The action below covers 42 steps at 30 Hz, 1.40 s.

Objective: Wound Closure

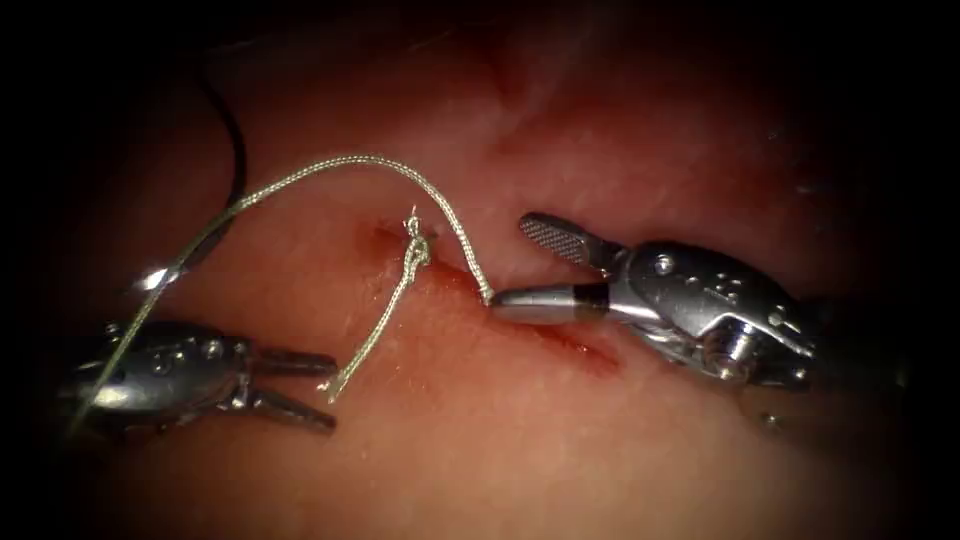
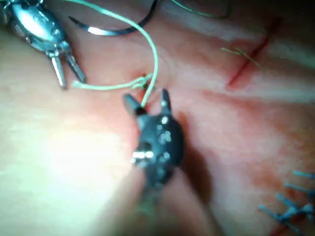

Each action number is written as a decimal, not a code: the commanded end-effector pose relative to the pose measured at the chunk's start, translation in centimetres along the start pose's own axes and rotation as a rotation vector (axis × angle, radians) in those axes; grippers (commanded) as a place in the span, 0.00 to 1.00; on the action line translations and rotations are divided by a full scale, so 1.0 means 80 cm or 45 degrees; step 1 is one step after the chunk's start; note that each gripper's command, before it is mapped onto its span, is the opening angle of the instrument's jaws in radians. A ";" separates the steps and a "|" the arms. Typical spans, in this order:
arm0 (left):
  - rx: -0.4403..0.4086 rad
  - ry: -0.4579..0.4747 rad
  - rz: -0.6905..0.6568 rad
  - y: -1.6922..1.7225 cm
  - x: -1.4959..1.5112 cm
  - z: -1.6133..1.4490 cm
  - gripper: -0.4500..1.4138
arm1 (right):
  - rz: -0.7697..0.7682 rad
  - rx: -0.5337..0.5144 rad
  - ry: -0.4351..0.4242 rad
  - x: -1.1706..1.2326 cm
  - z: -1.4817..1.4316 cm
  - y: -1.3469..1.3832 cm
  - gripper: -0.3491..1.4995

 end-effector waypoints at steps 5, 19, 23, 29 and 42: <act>0.035 -0.019 -0.028 -0.0005 -0.0001 0.0014 0.62 | -0.004 0.016 -0.009 -0.0005 0.0015 -0.0002 0.92; 0.059 -0.037 -0.024 -0.0012 -0.0005 0.0029 0.00 | -0.013 0.046 -0.024 -0.0007 0.0024 -0.0015 0.91; 0.117 -0.028 0.041 -0.0027 -0.0006 0.0021 0.00 | -0.019 0.102 -0.056 -0.0008 0.0020 -0.0028 0.87; 0.157 -0.024 0.096 -0.0041 0.0012 0.0003 0.00 | -0.066 0.230 -0.074 -0.0009 0.0035 -0.0058 0.76; 0.184 -0.026 0.174 -0.0049 0.0080 -0.0039 0.00 | -0.365 0.059 -0.069 0.0017 0.0113 -0.0057 0.89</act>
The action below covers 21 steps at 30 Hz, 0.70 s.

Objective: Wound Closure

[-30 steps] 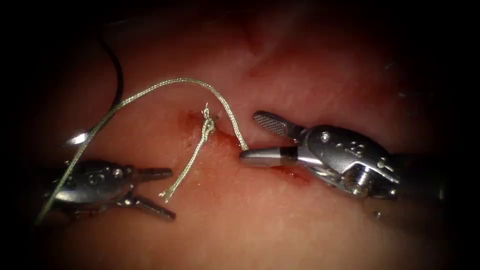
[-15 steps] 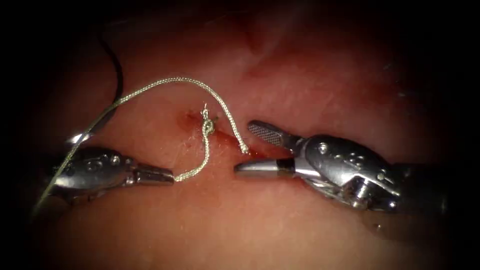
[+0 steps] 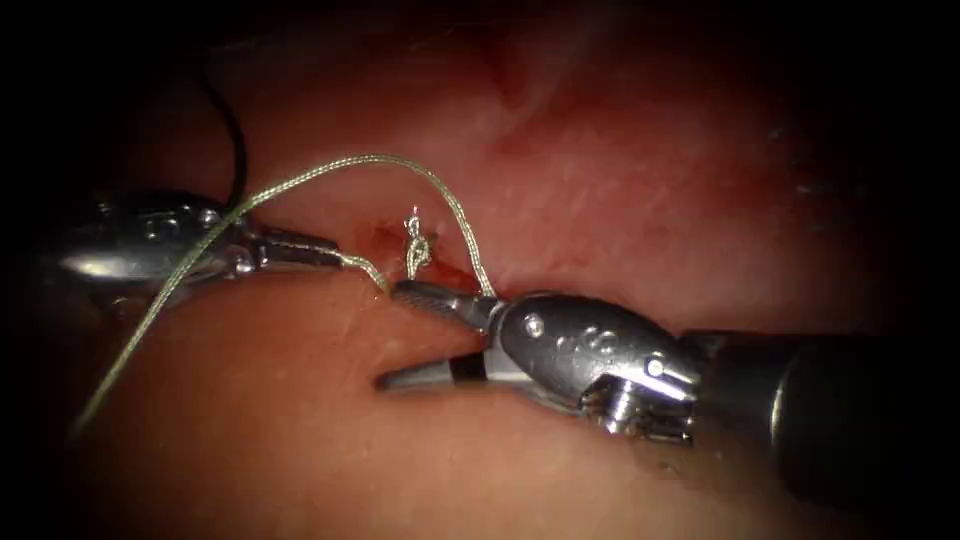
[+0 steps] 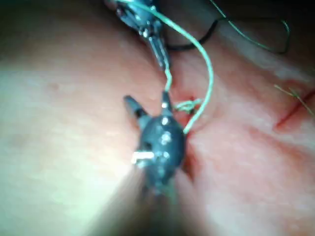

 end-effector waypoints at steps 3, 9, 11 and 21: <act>0.007 0.005 0.005 -0.0009 0.0004 0.0000 0.00 | -0.062 -0.091 -0.036 0.0000 0.0031 0.0015 0.95; 0.033 0.015 0.008 -0.0016 0.0015 -0.0015 0.00 | -0.101 -0.174 -0.071 -0.0007 0.0043 0.0026 0.97; 0.036 0.021 0.001 -0.0018 0.0017 -0.0018 0.00 | -0.108 -0.190 -0.077 -0.0008 0.0043 0.0031 0.97; 0.050 0.027 -0.002 -0.0018 0.0016 -0.0019 0.00 | -0.107 -0.245 -0.097 -0.0007 0.0042 0.0055 0.97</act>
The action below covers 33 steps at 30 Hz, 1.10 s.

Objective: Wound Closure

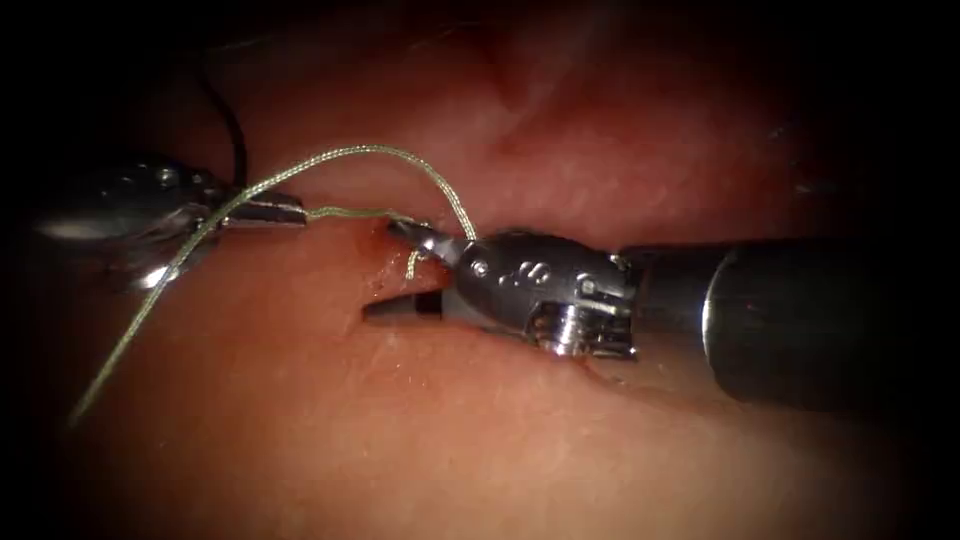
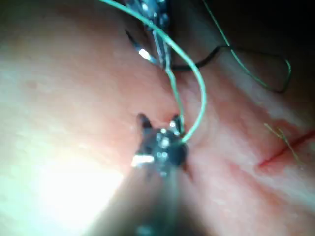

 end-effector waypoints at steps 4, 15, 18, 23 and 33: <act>-0.001 0.001 0.002 -0.0011 -0.0005 0.0006 0.00 | 0.001 0.037 -0.008 0.0005 -0.0003 -0.0001 0.97; 0.019 -0.004 -0.011 -0.0027 -0.0011 -0.0002 0.00 | -0.029 0.197 -0.046 0.0003 -0.0025 -0.0032 0.96; 0.024 -0.005 -0.014 -0.0025 -0.0011 -0.0001 0.00 | -0.025 0.202 -0.048 0.0004 -0.0026 -0.0027 0.95; 0.032 -0.005 0.002 -0.0017 -0.0009 0.0001 0.00 | -0.012 0.174 -0.034 0.0007 -0.0024 -0.0011 0.93; 0.022 -0.005 0.003 -0.0008 -0.0005 0.0002 0.00 | 0.001 0.092 -0.060 -0.0001 -0.0007 0.0019 0.95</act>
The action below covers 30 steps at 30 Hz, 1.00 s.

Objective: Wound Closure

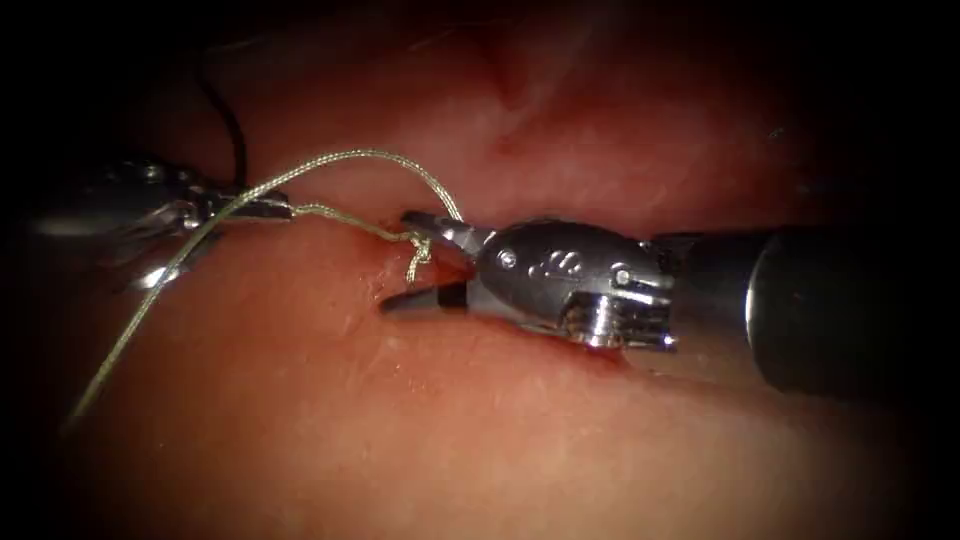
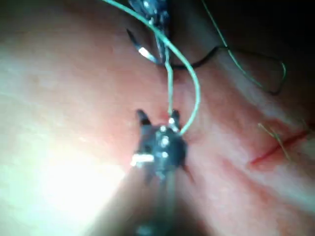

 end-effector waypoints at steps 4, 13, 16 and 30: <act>-0.006 0.002 0.006 0.0000 0.0001 0.0010 0.00 | 0.005 -0.021 0.001 0.0001 0.0039 0.0015 0.96; -0.007 0.002 0.015 0.0001 0.0008 0.0007 0.00 | 0.001 -0.010 0.008 0.0015 0.0092 0.0013 0.99; -0.005 0.002 0.015 0.0001 0.0007 0.0009 0.00 | -0.008 -0.006 0.013 0.0016 0.0093 0.0010 0.99; -0.011 0.006 0.021 0.0007 0.0015 0.0006 0.00 | -0.037 -0.016 0.010 0.0021 0.0114 0.0009 0.98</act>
